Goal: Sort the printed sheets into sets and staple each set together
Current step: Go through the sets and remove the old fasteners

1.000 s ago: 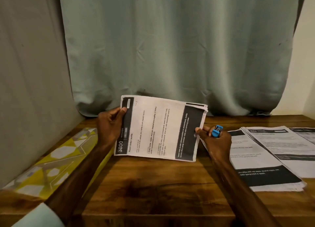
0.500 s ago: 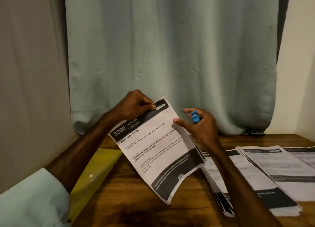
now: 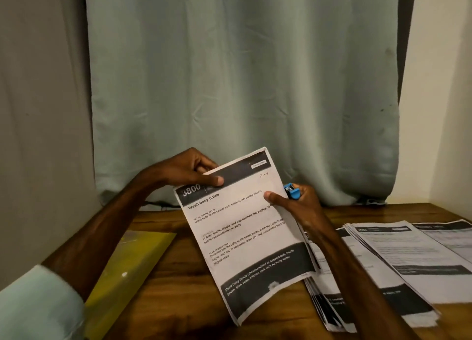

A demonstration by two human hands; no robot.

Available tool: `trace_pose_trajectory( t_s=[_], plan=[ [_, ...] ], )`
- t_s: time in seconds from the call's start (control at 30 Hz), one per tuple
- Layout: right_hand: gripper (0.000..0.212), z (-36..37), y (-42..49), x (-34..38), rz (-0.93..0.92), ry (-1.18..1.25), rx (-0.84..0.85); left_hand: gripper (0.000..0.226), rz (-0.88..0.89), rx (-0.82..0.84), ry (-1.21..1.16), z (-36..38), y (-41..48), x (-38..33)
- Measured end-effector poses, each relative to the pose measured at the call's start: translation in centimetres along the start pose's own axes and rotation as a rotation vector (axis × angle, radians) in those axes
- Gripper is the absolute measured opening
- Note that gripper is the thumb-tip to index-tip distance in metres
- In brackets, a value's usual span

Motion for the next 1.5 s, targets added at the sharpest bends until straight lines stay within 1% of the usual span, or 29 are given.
trace_pose_trajectory(
  t_s=[0.07,0.13,0.17,0.2,0.23,0.3,0.37,0.4,0.47,0.53,0.6,0.7,0.87,1.03,1.23,1.37,1.5],
  plan=[
    [0.015,-1.1,0.1,-0.4,0.007,0.042,-0.046,0.035,-0.058,-0.127,-0.171,-0.4,-2.8,2.3],
    [0.015,-1.6,0.3,-0.8,0.014,0.088,-0.076,0.061,-0.099,-0.303,-0.352,-0.2,-5.3,4.7],
    [0.017,-1.7,0.4,-1.2,0.03,0.107,-0.085,0.074,-0.109,-0.363,-0.433,0.6,-6.2,5.5],
    [0.021,-1.6,0.4,-1.5,0.05,0.13,-0.088,0.083,-0.114,-0.403,-0.512,2.0,-6.8,6.1],
    [0.026,-1.4,0.4,-1.9,0.073,0.155,-0.086,0.087,-0.117,-0.431,-0.579,3.5,-7.1,6.6],
    [0.031,-0.7,0.3,-2.6,0.105,0.193,-0.091,0.085,-0.122,-0.498,-0.767,6.9,-7.4,7.1],
    [0.032,0.0,0.2,-3.0,0.104,0.214,-0.11,0.069,-0.136,-0.601,-0.895,9.3,-7.3,7.5],
    [0.033,0.2,0.1,-3.0,0.09,0.216,-0.129,0.059,-0.14,-0.664,-0.88,9.6,-7.2,7.5],
    [0.033,0.6,-0.1,-2.9,0.054,0.215,-0.167,0.041,-0.133,-0.735,-0.754,9.0,-6.8,6.7],
    [0.029,0.8,-0.4,-2.6,0.022,0.229,-0.187,0.026,-0.097,-0.758,-0.626,8.0,-6.3,5.2],
    [0.028,0.8,-0.6,-2.5,-0.001,0.246,-0.204,0.018,-0.056,-0.764,-0.485,7.2,-6.0,4.0],
    [0.021,0.7,-1.1,-3.0,-0.027,0.253,-0.238,0.015,-0.041,-0.791,-0.423,7.8,-6.2,4.6],
    [0.016,1.0,-1.9,-5.8,-0.006,0.26,-0.244,0.013,-0.077,-0.774,-0.423,10.4,-7.1,6.4],
    [0.021,0.7,-1.6,-5.3,-0.01,0.25,-0.274,0.012,-0.051,-0.785,-0.38,9.3,-6.3,5.6],
    [0.018,0.6,-1.8,-6.4,-0.003,0.219,-0.274,0.017,-0.1,-0.801,-0.375,10.6,-6.6,6.9],
    [0.021,0.3,-1.6,-6.4,-0.021,0.194,-0.297,0.01,-0.098,-0.835,-0.376,10.4,-6.5,6.9],
    [0.022,0.2,-1.6,-6.9,-0.014,0.178,-0.292,0.011,-0.107,-0.803,-0.355,10.6,-6.4,7.1]
  ],
)
Point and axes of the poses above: each hand's wrist, its own y-axis towards the middle knuckle, its own z-axis out of the palm, x = y × z, the point moved 8 cm from there along y, towards the middle knuckle, and after that the axes turned 13 degrees about z, right-handed, at the moved point
